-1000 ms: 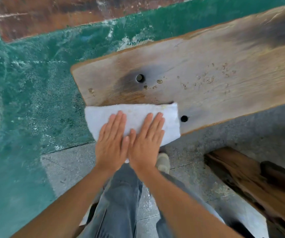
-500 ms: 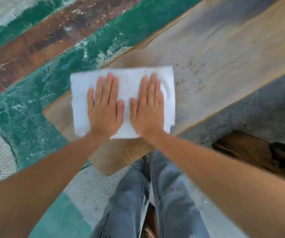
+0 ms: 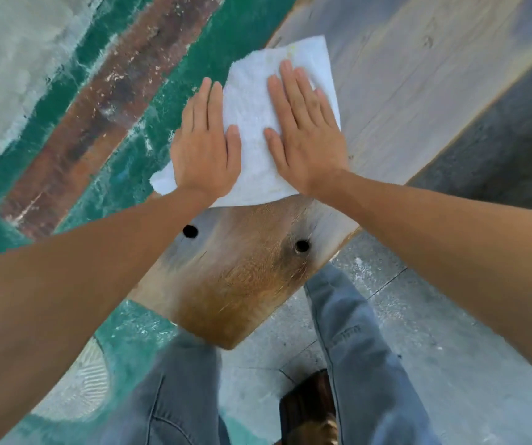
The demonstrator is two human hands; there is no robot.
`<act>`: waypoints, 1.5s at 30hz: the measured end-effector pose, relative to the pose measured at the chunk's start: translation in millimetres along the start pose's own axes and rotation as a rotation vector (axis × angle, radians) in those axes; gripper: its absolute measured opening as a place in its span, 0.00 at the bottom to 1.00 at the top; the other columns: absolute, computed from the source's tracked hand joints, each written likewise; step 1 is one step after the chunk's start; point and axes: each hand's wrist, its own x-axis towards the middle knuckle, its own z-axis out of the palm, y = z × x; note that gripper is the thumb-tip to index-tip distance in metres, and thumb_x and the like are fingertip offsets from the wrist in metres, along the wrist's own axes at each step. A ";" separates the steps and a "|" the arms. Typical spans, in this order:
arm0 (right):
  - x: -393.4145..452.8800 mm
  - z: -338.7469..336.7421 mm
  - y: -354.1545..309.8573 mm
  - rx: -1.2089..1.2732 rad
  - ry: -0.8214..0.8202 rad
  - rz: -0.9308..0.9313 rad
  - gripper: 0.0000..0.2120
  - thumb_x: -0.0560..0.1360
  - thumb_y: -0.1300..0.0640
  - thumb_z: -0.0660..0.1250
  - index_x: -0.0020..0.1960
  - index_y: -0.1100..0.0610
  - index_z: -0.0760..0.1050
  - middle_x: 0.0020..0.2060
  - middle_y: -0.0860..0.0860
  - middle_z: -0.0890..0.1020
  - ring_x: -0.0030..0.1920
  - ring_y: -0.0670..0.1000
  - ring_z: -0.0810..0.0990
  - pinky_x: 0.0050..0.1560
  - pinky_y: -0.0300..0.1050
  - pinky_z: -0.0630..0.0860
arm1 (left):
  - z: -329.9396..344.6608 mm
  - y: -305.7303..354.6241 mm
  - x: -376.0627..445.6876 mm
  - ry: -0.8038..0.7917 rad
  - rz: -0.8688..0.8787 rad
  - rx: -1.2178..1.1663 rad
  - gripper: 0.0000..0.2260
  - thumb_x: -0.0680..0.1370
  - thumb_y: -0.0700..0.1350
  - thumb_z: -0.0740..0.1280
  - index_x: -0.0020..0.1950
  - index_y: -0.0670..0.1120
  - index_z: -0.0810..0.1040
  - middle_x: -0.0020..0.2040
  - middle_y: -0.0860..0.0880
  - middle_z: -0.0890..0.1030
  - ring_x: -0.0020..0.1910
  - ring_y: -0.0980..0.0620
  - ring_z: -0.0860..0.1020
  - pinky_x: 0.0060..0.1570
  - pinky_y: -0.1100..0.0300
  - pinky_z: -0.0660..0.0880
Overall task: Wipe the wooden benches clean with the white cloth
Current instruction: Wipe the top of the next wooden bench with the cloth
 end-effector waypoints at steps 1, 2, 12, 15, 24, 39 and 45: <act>-1.4 0.2 -3.5 0.009 0.023 0.013 0.30 0.86 0.45 0.46 0.84 0.59 0.49 0.83 0.57 0.53 0.83 0.56 0.50 0.83 0.52 0.46 | 0.1 0.3 -1.0 0.009 0.003 0.003 0.28 0.83 0.52 0.49 0.81 0.41 0.56 0.82 0.44 0.58 0.79 0.45 0.61 0.74 0.52 0.65; -4.5 2.1 -7.8 0.022 0.048 0.032 0.30 0.86 0.45 0.47 0.83 0.59 0.51 0.83 0.57 0.54 0.83 0.57 0.51 0.83 0.53 0.47 | 0.3 -0.5 -3.8 0.017 0.009 0.013 0.28 0.83 0.52 0.48 0.81 0.41 0.55 0.82 0.45 0.57 0.79 0.46 0.61 0.72 0.51 0.67; -78.3 53.3 -96.8 0.079 0.224 0.489 0.30 0.86 0.44 0.49 0.83 0.59 0.54 0.82 0.60 0.57 0.83 0.60 0.54 0.82 0.57 0.50 | 2.8 -50.3 -31.8 -0.027 0.635 0.233 0.28 0.84 0.52 0.49 0.82 0.41 0.52 0.81 0.36 0.56 0.81 0.37 0.55 0.79 0.41 0.55; -126.6 76.8 -155.0 0.090 0.185 0.618 0.31 0.85 0.44 0.50 0.83 0.57 0.52 0.83 0.59 0.54 0.83 0.58 0.52 0.82 0.57 0.50 | 8.3 -96.9 -82.8 -0.066 0.780 0.205 0.28 0.83 0.50 0.51 0.81 0.39 0.53 0.81 0.36 0.55 0.81 0.38 0.53 0.79 0.43 0.53; -252.9 143.8 -368.2 0.353 0.035 1.115 0.32 0.85 0.45 0.48 0.83 0.58 0.43 0.83 0.58 0.44 0.84 0.58 0.46 0.80 0.61 0.53 | 18.3 -200.4 -231.0 -0.302 1.035 0.143 0.32 0.79 0.49 0.61 0.82 0.42 0.57 0.83 0.44 0.53 0.82 0.45 0.53 0.80 0.47 0.51; -127.8 119.2 -271.6 0.323 0.355 1.487 0.33 0.83 0.46 0.50 0.82 0.63 0.52 0.81 0.64 0.54 0.81 0.64 0.55 0.76 0.64 0.59 | 25.0 -107.9 -139.4 -0.142 0.670 0.200 0.26 0.83 0.51 0.48 0.82 0.51 0.57 0.83 0.46 0.52 0.82 0.47 0.54 0.79 0.45 0.49; -29.2 55.1 -101.7 0.202 0.454 1.501 0.33 0.84 0.42 0.48 0.84 0.57 0.49 0.83 0.59 0.49 0.83 0.59 0.47 0.81 0.61 0.48 | 25.7 31.2 14.2 -0.009 0.622 0.195 0.28 0.83 0.53 0.50 0.83 0.51 0.50 0.83 0.41 0.47 0.83 0.44 0.47 0.77 0.34 0.44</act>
